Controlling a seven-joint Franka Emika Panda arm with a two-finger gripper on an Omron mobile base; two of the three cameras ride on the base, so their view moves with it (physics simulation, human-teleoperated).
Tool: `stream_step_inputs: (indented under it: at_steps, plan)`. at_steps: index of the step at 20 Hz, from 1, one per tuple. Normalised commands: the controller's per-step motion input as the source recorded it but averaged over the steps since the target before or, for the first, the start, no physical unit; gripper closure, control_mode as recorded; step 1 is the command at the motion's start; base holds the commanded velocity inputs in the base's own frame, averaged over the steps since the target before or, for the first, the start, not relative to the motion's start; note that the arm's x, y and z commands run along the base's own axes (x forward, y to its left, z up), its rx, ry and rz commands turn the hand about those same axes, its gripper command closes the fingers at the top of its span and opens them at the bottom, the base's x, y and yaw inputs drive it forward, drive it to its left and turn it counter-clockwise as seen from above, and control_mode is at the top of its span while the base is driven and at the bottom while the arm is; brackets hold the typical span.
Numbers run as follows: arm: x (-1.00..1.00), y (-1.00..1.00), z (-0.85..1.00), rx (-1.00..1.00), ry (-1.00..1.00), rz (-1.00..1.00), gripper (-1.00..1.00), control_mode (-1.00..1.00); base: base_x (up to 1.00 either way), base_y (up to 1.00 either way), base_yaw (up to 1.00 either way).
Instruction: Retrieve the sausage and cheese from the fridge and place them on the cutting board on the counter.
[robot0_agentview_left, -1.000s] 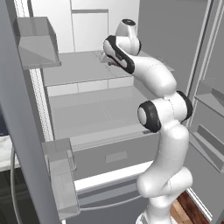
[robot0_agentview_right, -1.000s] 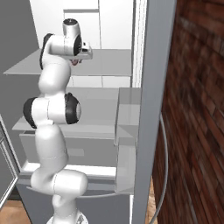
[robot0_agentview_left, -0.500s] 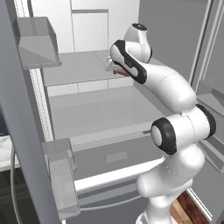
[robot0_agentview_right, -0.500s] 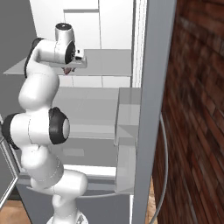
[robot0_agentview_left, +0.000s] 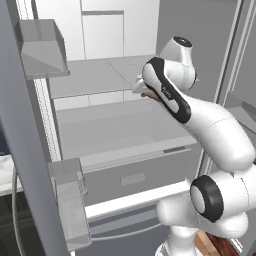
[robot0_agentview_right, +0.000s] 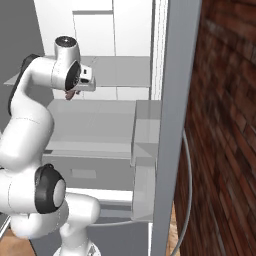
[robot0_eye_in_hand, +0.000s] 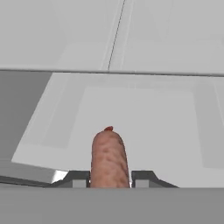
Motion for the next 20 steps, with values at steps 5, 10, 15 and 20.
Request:
stream_step_inputs:
  at_steps: [5,10,15,20]
  plan:
    - [-1.0,-0.09,0.0,0.0,0.0,-0.02,1.0,-1.0,0.0,0.0,0.0]
    - [-0.99,-0.1,0.0,0.0,0.0,-0.06,1.0,-1.0,0.0,0.0,0.0]
    - [-0.35,-0.04,0.0,0.0,0.0,-0.01,1.0,-1.0,0.0,0.0,0.0]
    - [0.0,0.0,0.0,0.0,0.0,0.0,1.0,-1.0,0.0,0.0,0.0]
